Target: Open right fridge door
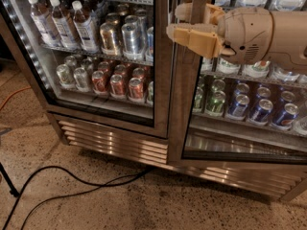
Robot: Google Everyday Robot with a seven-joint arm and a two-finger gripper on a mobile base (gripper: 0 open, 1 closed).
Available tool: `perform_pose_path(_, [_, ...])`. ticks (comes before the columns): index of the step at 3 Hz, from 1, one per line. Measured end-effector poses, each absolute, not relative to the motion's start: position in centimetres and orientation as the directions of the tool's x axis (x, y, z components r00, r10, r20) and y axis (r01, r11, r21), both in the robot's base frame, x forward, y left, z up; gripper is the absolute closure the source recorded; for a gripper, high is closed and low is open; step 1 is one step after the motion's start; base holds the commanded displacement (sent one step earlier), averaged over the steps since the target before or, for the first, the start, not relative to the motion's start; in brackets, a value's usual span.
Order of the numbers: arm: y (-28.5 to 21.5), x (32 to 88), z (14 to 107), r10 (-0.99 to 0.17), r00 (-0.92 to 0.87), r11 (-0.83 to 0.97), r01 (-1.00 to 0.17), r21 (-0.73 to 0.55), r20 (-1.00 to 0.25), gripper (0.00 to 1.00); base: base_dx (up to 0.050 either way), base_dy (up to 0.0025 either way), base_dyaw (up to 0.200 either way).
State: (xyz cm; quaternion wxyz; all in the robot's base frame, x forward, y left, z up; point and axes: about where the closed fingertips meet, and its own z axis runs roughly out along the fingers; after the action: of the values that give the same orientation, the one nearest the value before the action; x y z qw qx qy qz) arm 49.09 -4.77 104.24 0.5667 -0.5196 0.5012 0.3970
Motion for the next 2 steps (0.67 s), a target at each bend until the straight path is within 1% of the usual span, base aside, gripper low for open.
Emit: perform_pose_path(2, [-4.77, 49.09, 104.24, -0.071, 0.182, 0.145, -0.971, -0.191, -0.981, 1.0, -0.05, 0.00001, 0.0])
